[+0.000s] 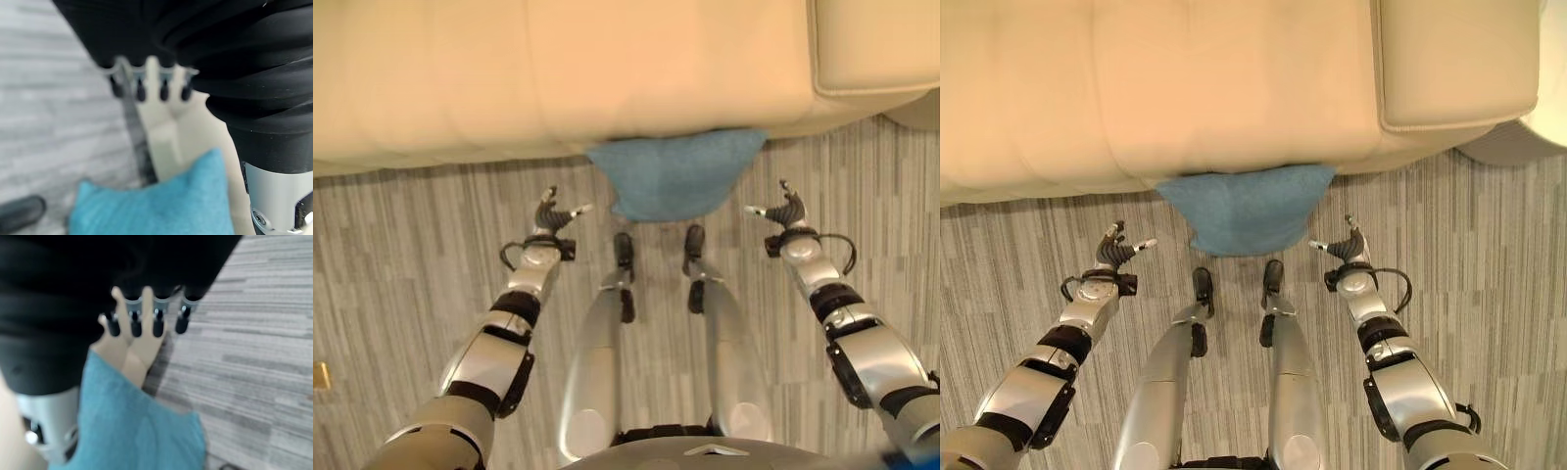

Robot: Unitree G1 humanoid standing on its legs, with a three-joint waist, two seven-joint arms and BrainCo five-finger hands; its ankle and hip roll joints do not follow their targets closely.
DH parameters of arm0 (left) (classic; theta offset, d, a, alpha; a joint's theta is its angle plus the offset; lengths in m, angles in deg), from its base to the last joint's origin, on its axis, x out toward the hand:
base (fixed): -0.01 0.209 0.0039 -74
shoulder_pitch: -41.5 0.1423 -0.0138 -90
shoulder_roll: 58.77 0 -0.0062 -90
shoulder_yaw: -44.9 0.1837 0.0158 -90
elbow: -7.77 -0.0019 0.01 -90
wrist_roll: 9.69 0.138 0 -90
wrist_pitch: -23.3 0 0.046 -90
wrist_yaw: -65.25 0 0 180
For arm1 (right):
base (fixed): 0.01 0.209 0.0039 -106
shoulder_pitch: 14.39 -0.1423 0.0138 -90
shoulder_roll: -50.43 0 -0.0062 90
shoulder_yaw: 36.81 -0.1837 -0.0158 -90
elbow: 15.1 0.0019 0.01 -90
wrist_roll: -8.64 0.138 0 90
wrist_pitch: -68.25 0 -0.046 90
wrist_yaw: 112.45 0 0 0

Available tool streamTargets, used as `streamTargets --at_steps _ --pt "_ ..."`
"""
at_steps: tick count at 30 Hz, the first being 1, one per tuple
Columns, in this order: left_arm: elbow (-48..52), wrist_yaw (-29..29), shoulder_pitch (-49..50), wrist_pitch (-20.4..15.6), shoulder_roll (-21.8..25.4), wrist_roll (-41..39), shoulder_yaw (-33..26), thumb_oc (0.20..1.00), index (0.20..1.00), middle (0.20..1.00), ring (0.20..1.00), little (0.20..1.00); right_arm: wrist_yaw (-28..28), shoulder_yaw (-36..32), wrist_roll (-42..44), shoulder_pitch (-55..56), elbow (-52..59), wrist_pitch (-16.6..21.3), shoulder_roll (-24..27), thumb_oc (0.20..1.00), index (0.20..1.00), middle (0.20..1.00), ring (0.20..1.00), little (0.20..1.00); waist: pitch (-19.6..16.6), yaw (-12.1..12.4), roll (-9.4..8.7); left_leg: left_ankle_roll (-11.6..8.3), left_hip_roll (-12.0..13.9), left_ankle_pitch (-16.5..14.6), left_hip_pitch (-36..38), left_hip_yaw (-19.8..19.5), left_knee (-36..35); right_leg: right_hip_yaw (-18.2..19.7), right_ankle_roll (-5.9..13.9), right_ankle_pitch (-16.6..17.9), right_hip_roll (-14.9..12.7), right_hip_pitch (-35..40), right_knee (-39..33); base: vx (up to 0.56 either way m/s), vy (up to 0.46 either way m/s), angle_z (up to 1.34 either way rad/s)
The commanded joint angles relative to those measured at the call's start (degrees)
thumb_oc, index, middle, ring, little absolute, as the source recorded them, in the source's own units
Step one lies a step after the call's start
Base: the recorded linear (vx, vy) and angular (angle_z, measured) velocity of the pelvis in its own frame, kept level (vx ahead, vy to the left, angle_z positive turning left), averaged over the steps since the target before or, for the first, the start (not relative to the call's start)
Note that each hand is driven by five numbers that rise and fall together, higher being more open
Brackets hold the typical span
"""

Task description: Pick up all the scattered cushions and arrange them neatly on the sofa.

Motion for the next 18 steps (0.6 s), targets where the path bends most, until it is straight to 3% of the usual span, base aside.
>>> streamTargets --at_steps 1,10,18 --pt "1.65 -3.99 1.90 -4.58 -0.51 -5.01 -0.09 1.000 1.000 1.000 1.000 1.000 -7.34 0.17 4.48 4.58 3.50 3.48 4.15 1.000 1.000 1.000 1.000 1.000 -10.33 -1.08 1.82 -4.49 1.94 -1.70 -9.99 -4.84 2.63 2.23 4.29 -5.94 -0.84 -6.03 5.15 -0.11 -0.048 -0.08" --pt "3.25 -4.44 -4.30 -4.26 1.68 -5.36 1.46 1.000 1.000 1.000 1.000 1.000 -8.81 -1.61 10.14 0.78 7.77 7.47 5.69 1.000 1.000 1.000 1.000 1.000 -10.24 -2.85 2.00 -3.67 2.07 -4.10 -25.37 -5.99 12.22 4.09 4.22 -7.31 -0.58 -20.87 13.37 0.00 -0.022 -0.02" --pt "8.29 -5.04 -5.36 -4.89 1.39 -6.93 2.10 1.000 1.000 1.000 1.000 1.000 -8.04 -2.54 15.39 -0.91 12.01 10.45 7.40 1.000 1.000 1.000 1.000 1.000 -8.85 -2.76 2.68 -3.07 1.26 -4.69 -35.79 -5.48 17.72 4.99 4.56 -7.84 -0.70 -32.07 19.34 0.00 -0.006 0.01"
